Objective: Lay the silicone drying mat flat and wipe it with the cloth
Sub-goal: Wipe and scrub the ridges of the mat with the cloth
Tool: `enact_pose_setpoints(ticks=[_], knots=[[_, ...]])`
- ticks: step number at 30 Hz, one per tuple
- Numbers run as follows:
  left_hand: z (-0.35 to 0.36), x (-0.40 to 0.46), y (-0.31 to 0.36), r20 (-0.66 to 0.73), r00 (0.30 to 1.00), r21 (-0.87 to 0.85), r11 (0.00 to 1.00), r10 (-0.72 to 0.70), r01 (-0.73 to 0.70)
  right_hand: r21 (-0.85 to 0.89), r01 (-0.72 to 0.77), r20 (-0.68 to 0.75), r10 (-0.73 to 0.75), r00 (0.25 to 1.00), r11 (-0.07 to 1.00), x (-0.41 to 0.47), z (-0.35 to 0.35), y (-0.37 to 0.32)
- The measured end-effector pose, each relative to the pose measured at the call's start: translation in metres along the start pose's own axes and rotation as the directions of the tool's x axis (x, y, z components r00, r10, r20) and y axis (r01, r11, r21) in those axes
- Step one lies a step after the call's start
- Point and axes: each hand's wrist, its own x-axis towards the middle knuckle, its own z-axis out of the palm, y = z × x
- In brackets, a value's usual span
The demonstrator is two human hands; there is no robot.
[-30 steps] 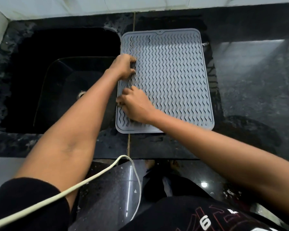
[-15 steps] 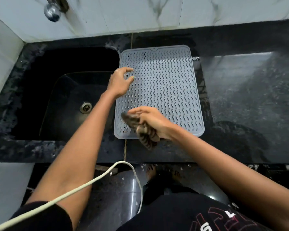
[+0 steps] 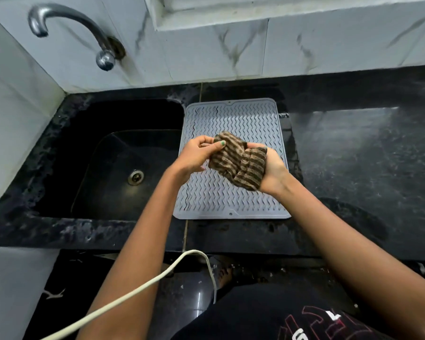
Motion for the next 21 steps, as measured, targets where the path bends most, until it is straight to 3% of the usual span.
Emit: enact_pose_setpoints(ticks=[2,6,8,11,14,16,19,21], knots=[[0.001,0.0,-0.001,-0.039,0.998,-0.032,0.999,0.041,-0.042,0.006,0.015,-0.014,-0.015,1.0,1.0,-0.005,-0.004,-0.005],[0.0,-0.001,-0.003,-0.169,0.986,-0.264,0.963,0.004,-0.05,-0.018,0.089,-0.109,-0.09,0.99,0.996,-0.015,-0.015,-0.014],[-0.001,-0.001,-0.005,-0.177,0.984,-0.305,0.951,-0.014,-0.042,-0.131,0.078,-0.157,-0.098,0.983,0.988,-0.016,-0.018,-0.015],[-0.004,-0.004,-0.009,-0.044,0.999,-0.329,0.944,-0.008,-0.007,-0.397,0.034,-0.241,-0.14,0.96,0.917,-0.01,-0.015,-0.018],[-0.008,-0.006,-0.01,0.222,0.974,-0.18,0.981,-0.034,0.075,-0.425,0.097,-0.224,-0.209,0.952,0.9,-0.003,-0.009,-0.025],[-0.006,-0.006,-0.009,0.311,0.95,-0.095,0.993,-0.034,0.067,-0.44,0.143,-0.175,-0.24,0.955,0.886,0.0,-0.003,-0.028],[0.005,-0.002,-0.006,0.222,0.974,-0.076,0.996,0.055,-0.039,-0.442,0.25,-0.201,-0.366,0.909,0.862,0.007,0.009,-0.022],[0.015,0.003,-0.003,0.065,0.993,-0.138,0.987,0.095,-0.085,-0.582,0.333,-0.246,-0.551,0.797,0.742,0.011,0.018,-0.015]])
